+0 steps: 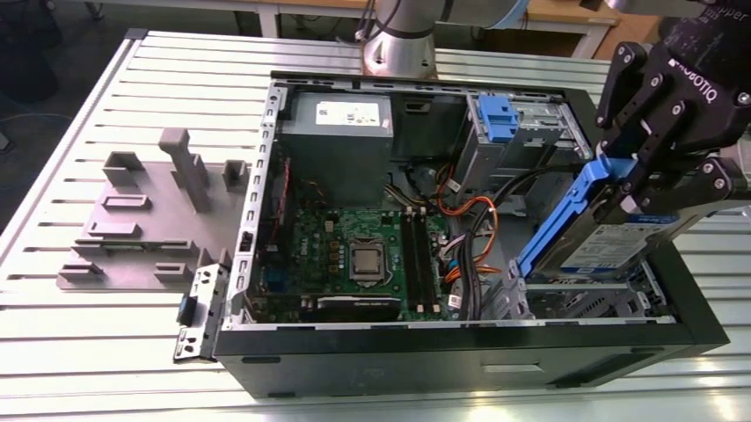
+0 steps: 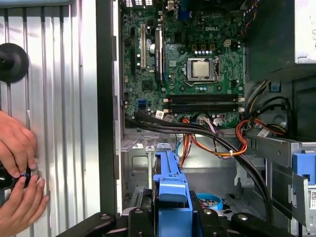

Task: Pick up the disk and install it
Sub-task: 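Insert the disk into the insertion slot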

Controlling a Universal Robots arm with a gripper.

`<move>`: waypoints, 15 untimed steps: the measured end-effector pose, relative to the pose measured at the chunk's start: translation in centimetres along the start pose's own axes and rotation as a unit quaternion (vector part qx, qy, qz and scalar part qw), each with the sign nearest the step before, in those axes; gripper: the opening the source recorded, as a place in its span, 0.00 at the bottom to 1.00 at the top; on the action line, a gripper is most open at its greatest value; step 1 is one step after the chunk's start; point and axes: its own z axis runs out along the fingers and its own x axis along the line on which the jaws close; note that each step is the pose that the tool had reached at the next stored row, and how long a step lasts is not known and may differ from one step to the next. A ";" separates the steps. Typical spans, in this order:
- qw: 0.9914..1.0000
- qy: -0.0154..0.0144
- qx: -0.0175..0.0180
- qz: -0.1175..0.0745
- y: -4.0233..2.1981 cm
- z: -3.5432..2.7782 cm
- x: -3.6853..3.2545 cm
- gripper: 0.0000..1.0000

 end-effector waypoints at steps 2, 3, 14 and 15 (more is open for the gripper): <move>1.000 0.000 0.000 0.000 0.00 0.21 0.00 0.36; 1.000 0.000 0.000 0.000 0.00 0.24 0.00 0.36; 1.000 0.000 0.000 0.000 0.01 0.57 -0.01 0.36; 1.000 0.000 0.000 0.000 0.01 0.61 -0.01 0.36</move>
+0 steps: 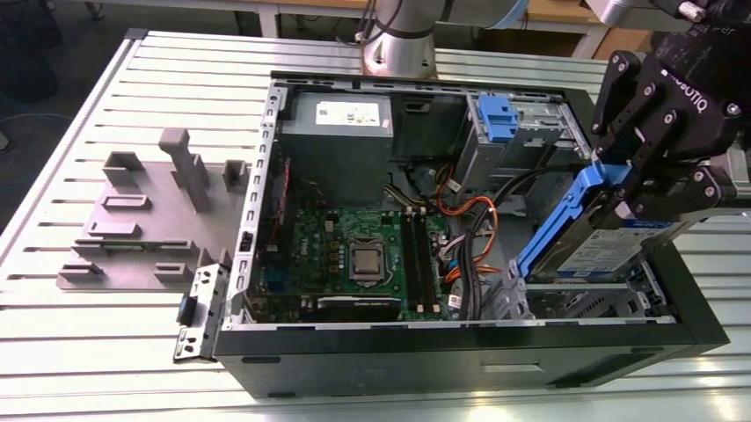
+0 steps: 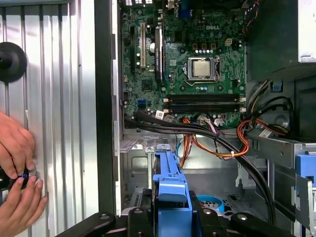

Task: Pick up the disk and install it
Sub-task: 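Insert the disk into the insertion slot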

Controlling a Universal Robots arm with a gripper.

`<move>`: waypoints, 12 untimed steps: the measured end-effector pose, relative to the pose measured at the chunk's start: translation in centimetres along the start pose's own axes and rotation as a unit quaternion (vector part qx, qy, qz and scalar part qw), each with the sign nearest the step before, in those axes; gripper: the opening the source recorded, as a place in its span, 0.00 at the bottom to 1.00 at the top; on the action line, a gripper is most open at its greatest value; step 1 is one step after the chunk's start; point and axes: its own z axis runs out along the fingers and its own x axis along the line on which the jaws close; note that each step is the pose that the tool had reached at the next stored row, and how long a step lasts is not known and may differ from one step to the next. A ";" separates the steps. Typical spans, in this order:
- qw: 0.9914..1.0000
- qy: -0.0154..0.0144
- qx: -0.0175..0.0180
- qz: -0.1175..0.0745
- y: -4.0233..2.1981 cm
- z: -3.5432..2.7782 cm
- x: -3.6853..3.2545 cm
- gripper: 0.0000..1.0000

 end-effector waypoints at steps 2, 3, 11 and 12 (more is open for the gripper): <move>1.000 0.000 0.000 0.000 0.00 0.13 0.00 0.36; 1.000 0.000 0.000 0.000 0.00 0.19 0.00 0.36; 1.000 0.000 0.000 0.000 0.01 0.75 0.00 0.36; 1.000 0.000 0.000 0.000 0.01 0.82 -0.01 0.36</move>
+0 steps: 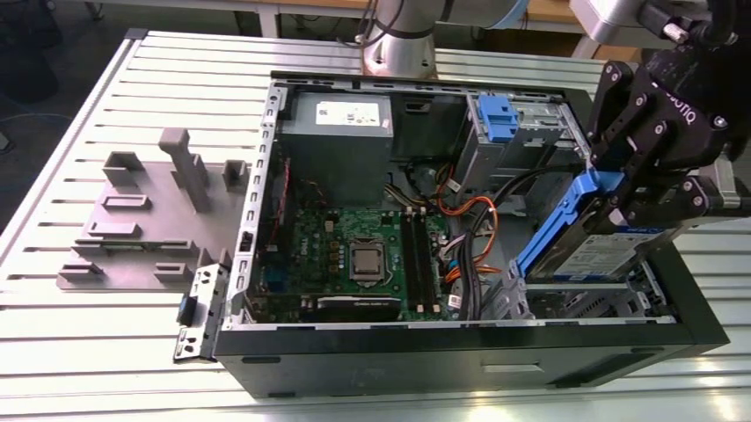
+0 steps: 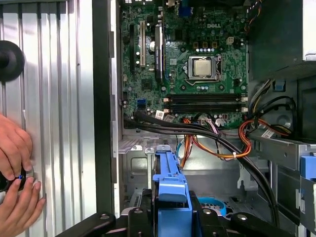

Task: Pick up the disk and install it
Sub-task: 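Insert the disk into the insertion slot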

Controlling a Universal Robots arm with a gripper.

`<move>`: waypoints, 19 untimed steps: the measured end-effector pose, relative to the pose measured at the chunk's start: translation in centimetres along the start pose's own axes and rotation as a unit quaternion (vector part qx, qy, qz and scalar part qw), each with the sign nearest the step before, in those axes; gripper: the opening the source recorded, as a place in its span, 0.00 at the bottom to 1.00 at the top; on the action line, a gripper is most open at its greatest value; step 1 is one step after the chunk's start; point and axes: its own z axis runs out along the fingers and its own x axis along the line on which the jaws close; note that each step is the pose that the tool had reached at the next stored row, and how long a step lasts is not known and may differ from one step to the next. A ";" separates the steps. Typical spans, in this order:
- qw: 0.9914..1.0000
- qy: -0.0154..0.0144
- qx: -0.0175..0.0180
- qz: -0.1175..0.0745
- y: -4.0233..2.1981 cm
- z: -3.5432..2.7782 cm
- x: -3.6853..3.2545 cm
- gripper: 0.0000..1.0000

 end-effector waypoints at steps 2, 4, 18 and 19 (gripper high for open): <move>1.000 0.000 0.000 0.000 0.00 0.16 0.00 0.36; 1.000 0.000 0.000 0.000 0.00 0.34 0.00 0.36; 1.000 0.000 0.000 0.000 0.03 1.89 -0.01 0.36; 1.000 0.000 0.000 0.000 0.03 2.00 -0.01 0.36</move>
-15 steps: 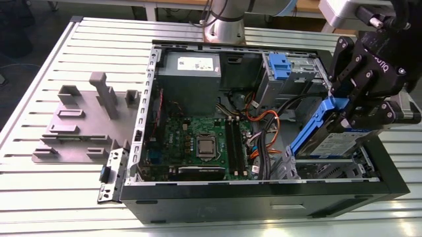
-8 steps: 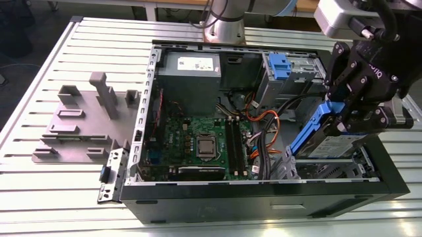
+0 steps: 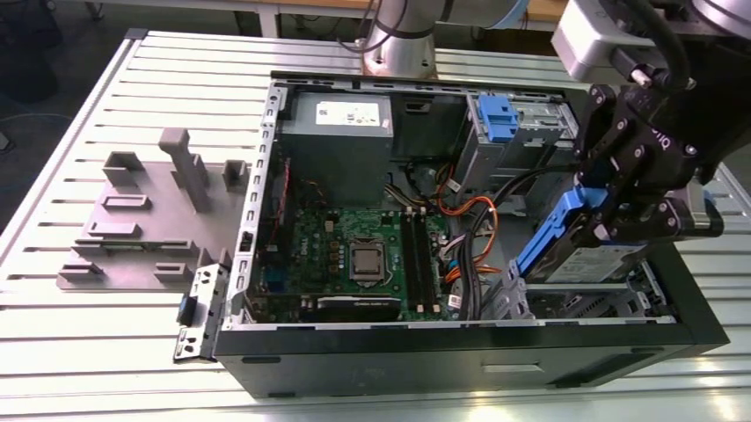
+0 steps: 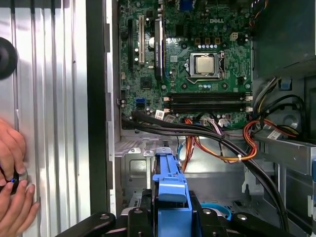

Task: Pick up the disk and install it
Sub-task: 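Insert the disk into the insertion slot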

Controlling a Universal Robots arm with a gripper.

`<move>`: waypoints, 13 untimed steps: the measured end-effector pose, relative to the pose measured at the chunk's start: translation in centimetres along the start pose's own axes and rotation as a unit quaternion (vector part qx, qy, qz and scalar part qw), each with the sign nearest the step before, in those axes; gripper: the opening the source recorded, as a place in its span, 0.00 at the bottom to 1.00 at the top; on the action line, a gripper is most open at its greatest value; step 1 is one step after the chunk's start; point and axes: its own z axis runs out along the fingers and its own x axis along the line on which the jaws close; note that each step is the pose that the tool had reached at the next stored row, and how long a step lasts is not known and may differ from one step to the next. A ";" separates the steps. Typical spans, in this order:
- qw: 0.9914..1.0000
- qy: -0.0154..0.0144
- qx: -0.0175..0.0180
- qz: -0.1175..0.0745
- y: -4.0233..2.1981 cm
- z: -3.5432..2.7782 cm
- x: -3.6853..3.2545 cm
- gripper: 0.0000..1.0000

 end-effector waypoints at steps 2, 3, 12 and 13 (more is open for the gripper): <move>1.000 0.000 0.000 0.000 0.00 0.21 0.00 0.36; 1.000 0.000 0.000 0.000 0.00 0.32 0.00 0.36; 1.000 0.000 0.000 0.000 0.02 1.27 -0.01 0.36; 1.000 0.000 0.000 0.000 0.02 1.37 -0.01 0.36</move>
